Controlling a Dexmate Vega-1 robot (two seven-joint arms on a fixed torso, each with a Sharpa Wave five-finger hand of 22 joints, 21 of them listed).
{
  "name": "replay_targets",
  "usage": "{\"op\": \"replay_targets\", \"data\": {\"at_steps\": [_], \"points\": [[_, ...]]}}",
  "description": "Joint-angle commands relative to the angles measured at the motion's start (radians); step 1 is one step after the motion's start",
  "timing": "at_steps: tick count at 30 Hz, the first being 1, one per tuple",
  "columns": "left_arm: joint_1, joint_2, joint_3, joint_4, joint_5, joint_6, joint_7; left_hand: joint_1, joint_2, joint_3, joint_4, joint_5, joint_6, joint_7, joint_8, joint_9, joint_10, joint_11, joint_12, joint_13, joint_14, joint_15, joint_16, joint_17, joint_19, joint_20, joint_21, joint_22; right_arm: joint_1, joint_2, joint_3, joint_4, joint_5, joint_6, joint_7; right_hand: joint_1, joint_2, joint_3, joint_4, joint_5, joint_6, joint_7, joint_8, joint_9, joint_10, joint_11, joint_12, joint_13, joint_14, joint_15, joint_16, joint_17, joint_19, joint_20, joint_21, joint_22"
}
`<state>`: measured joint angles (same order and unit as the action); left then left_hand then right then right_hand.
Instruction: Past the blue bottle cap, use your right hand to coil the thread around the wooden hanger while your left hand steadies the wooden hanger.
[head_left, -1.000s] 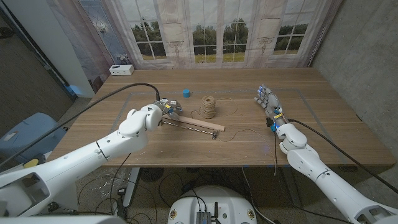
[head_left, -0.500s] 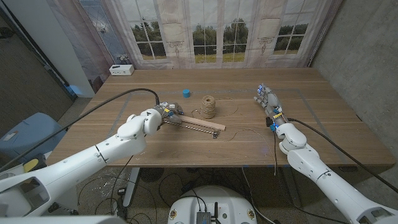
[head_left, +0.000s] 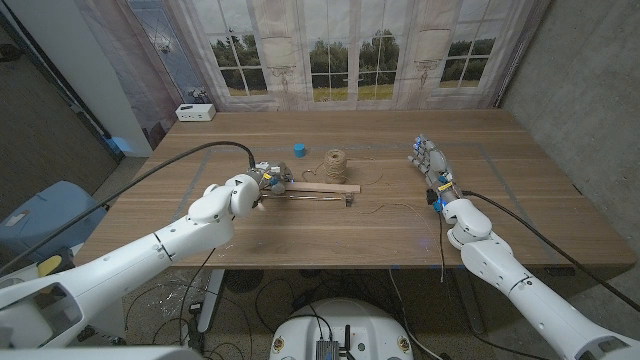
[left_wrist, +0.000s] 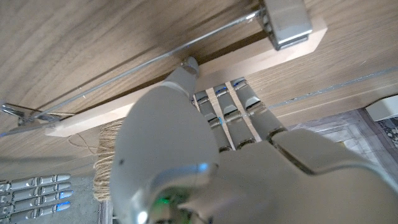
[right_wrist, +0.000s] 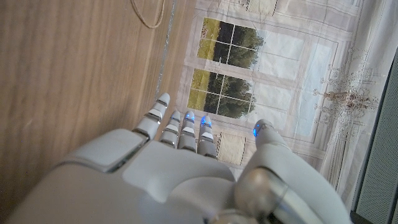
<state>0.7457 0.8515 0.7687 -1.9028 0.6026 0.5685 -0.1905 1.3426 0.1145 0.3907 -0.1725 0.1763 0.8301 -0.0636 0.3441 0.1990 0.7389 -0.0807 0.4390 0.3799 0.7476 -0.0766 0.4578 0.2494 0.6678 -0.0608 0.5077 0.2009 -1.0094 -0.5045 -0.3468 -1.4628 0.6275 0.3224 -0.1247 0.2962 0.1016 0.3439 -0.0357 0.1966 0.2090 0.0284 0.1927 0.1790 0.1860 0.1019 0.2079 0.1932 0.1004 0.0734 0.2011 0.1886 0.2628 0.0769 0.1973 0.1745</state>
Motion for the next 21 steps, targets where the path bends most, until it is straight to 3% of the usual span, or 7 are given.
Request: {"op": "replay_targets", "data": {"at_steps": [1, 2, 4, 11, 14, 21], "points": [[0.011, -0.012, -0.011, 0.033, -0.032, -0.022, 0.061, 0.086, 0.046, -0.036, 0.002, -0.005, 0.117, 0.04, 0.038, 0.013, 0.09, 0.004, 0.04, 0.039, 0.09, -0.145, 0.089, 0.154, 0.039, -0.057, 0.08, 0.03, -0.017, 0.001, 0.004, -0.019, -0.009, -0.001, -0.025, -0.014, 0.0, -0.005, 0.0, 0.002, 0.003, -0.004, 0.0, 0.003, 0.008, 0.003, 0.001, 0.001, 0.009, 0.002, 0.004, 0.001, 0.008, -0.001, 0.007, 0.002], [0.014, -0.013, -0.013, 0.034, -0.032, -0.023, 0.072, 0.095, 0.045, -0.04, 0.001, -0.004, 0.132, 0.045, 0.043, 0.014, 0.096, -0.015, 0.044, 0.046, 0.1, -0.149, 0.097, 0.165, 0.045, -0.061, 0.096, 0.034, -0.017, 0.001, 0.004, -0.019, -0.009, 0.0, -0.025, -0.014, 0.0, -0.005, 0.0, 0.002, 0.003, -0.004, 0.0, 0.003, 0.008, 0.003, 0.001, 0.001, 0.009, 0.001, 0.004, 0.001, 0.008, -0.002, 0.007, 0.002], [0.018, -0.013, -0.016, 0.037, -0.034, -0.028, 0.09, 0.112, 0.043, -0.045, -0.001, -0.004, 0.166, 0.051, 0.053, 0.015, 0.103, -0.023, 0.05, 0.057, 0.115, -0.152, 0.107, 0.183, 0.054, -0.066, 0.124, 0.043, -0.018, 0.001, 0.003, -0.02, -0.01, 0.0, -0.027, -0.014, 0.0, -0.005, -0.001, 0.003, 0.004, -0.004, 0.0, 0.003, 0.008, 0.003, 0.001, 0.001, 0.009, 0.002, 0.004, 0.001, 0.008, -0.002, 0.007, 0.002], [0.059, -0.007, -0.054, 0.037, -0.04, -0.084, 0.23, 0.166, 0.033, -0.048, -0.005, -0.001, 0.227, 0.096, 0.064, 0.012, 0.117, 0.005, 0.059, 0.082, 0.131, -0.122, 0.108, 0.217, 0.102, -0.101, 0.216, 0.069, -0.013, 0.006, 0.001, -0.016, -0.015, 0.001, -0.031, -0.015, 0.001, -0.004, -0.001, 0.003, 0.005, -0.004, 0.0, 0.003, 0.008, 0.004, 0.0, 0.001, 0.01, 0.001, 0.003, 0.001, 0.009, -0.002, 0.007, 0.002], [0.084, -0.003, -0.079, 0.025, -0.04, -0.117, 0.307, 0.175, 0.031, -0.047, -0.004, -0.001, 0.231, 0.1, 0.063, 0.011, 0.121, 0.01, 0.06, 0.086, 0.132, -0.117, 0.107, 0.222, 0.109, -0.106, 0.232, 0.071, -0.008, 0.009, -0.001, -0.011, -0.018, 0.002, -0.03, -0.016, 0.001, -0.004, -0.001, 0.003, 0.005, -0.004, 0.0, 0.003, 0.008, 0.003, 0.0, 0.001, 0.01, 0.001, 0.003, 0.001, 0.009, -0.002, 0.007, 0.002], [0.112, 0.012, -0.113, -0.004, -0.027, -0.169, 0.387, 0.184, 0.029, -0.047, -0.001, -0.001, 0.235, 0.11, 0.061, 0.01, 0.123, 0.014, 0.06, 0.093, 0.133, -0.112, 0.106, 0.231, 0.106, -0.108, 0.248, 0.073, -0.003, 0.017, -0.003, 0.001, -0.022, 0.014, -0.029, -0.016, 0.001, -0.004, -0.002, 0.003, 0.006, -0.005, 0.0, 0.003, 0.009, 0.003, 0.0, 0.001, 0.01, 0.002, 0.002, 0.001, 0.009, -0.002, 0.006, 0.002]]}}
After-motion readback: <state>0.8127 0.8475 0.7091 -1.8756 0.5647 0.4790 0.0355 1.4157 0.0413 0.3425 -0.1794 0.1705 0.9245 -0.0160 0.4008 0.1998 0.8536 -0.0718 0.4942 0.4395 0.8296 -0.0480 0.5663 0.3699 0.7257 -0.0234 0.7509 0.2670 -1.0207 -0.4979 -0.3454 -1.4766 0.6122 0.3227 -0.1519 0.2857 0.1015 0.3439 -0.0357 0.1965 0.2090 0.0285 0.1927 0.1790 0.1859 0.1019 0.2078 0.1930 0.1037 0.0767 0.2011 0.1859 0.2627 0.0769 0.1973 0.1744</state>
